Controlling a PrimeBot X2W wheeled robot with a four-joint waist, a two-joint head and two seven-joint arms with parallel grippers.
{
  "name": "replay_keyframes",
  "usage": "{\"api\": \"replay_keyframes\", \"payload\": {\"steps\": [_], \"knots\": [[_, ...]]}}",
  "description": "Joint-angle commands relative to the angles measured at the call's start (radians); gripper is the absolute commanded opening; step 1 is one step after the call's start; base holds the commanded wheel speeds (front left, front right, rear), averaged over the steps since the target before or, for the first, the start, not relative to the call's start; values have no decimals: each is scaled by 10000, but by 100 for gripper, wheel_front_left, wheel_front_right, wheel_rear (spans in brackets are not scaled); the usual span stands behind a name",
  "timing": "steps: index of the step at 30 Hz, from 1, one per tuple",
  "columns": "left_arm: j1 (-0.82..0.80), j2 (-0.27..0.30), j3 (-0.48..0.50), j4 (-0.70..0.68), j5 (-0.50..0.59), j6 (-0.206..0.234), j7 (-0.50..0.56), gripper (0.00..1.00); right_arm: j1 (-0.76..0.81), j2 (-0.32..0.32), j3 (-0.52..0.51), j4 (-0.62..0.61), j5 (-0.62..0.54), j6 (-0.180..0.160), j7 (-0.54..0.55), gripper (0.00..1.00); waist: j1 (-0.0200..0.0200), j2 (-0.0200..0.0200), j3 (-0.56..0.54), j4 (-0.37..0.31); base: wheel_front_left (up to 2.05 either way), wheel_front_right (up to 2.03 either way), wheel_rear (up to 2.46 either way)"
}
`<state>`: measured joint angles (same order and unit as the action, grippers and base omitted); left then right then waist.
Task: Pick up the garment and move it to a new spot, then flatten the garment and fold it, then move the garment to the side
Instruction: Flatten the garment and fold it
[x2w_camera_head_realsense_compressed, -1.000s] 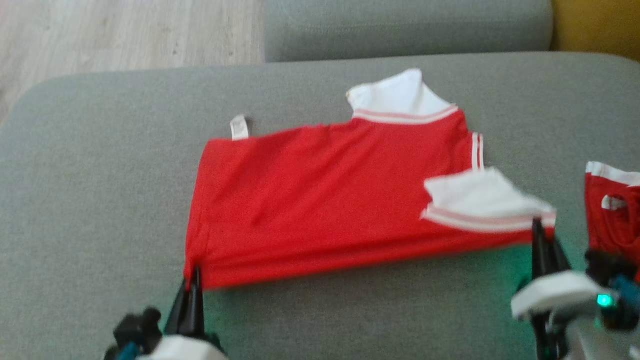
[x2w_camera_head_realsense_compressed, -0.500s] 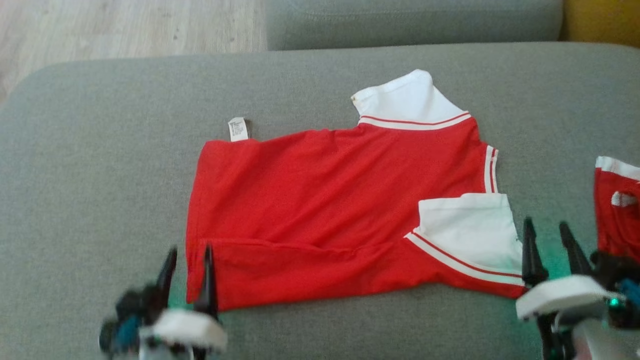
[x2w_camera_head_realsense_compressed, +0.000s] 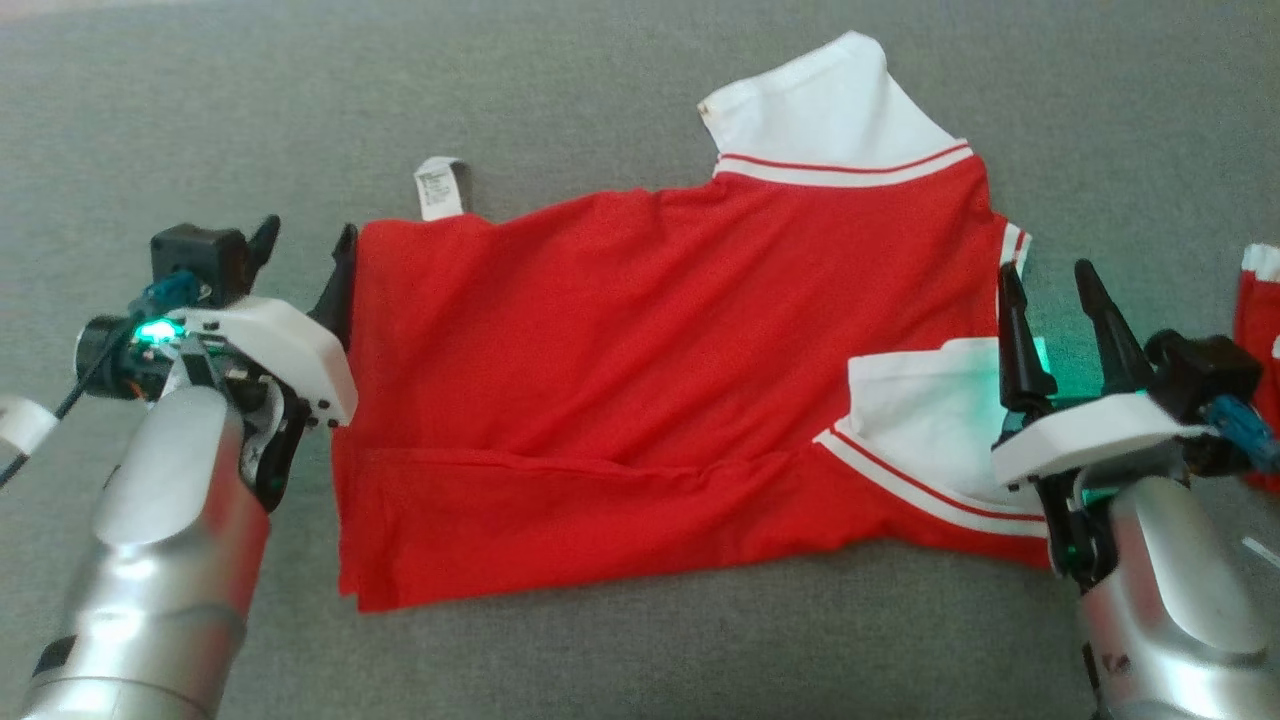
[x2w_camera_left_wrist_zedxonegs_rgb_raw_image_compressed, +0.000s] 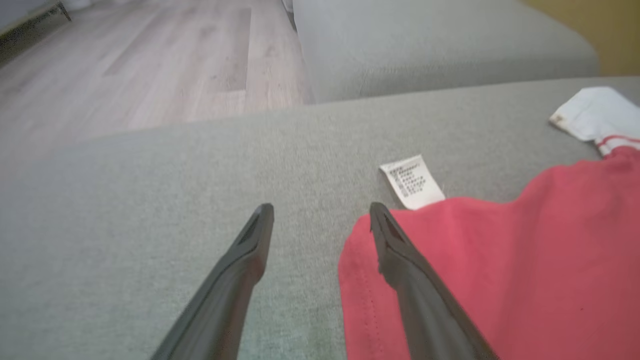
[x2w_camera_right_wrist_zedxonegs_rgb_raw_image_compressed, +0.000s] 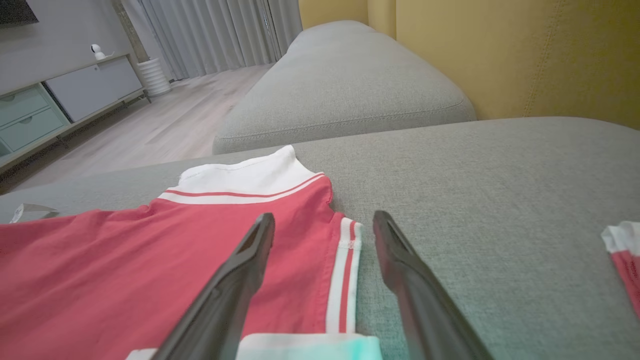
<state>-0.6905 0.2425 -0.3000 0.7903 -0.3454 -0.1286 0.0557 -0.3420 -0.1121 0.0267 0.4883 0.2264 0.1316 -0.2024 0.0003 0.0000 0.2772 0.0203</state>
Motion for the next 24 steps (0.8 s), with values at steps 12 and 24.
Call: {"api": "replay_keyframes", "payload": {"steps": [12,24], "knots": [[-751,1086,-1524,33,-1892,-19,-282,100,-684,-356,459,187,198,-9,-305,100,-3,0,635,-235,0,0,0],[-1284,947,-3071,514,-2579,-20,-531,0,-2012,-888,959,516,12,-9,152,100,-3,0,873,4,0,0,0]]}}
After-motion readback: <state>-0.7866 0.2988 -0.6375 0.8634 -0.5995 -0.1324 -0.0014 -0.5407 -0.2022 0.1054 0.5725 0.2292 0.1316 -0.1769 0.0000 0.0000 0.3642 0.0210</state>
